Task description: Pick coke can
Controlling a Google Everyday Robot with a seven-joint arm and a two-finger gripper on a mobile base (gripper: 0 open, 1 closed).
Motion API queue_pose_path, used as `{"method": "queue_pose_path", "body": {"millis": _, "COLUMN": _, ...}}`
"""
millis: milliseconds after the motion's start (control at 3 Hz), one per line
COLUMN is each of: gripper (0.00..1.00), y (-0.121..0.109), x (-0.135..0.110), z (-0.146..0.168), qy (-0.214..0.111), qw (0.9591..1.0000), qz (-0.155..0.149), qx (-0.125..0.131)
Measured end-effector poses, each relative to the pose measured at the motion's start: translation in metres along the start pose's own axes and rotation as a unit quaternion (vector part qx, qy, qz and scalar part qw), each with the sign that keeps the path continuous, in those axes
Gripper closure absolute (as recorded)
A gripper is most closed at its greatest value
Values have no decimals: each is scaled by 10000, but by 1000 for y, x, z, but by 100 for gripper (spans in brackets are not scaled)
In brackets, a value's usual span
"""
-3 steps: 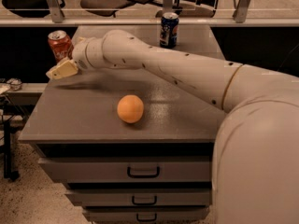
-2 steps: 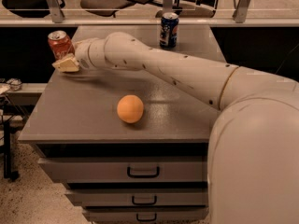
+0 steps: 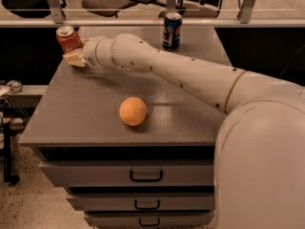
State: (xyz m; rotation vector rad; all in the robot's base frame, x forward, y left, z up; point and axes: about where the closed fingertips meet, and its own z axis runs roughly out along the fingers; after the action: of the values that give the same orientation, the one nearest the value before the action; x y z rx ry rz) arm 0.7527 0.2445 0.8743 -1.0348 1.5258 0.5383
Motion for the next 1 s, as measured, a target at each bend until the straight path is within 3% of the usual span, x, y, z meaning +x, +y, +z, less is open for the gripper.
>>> {"method": "queue_pose_path", "body": {"millis": 333, "gripper": 100, "y": -14, "x": -6, "z": -14, "qy": -91, "qw": 9997, "qz": -63, "qx": 196}}
{"method": "queue_pose_path", "body": {"millis": 1000, "gripper": 100, "y": -37, "x": -36, "z": -73, "qy": -329, "qw": 9976, "qz": -450, "qx": 404}}
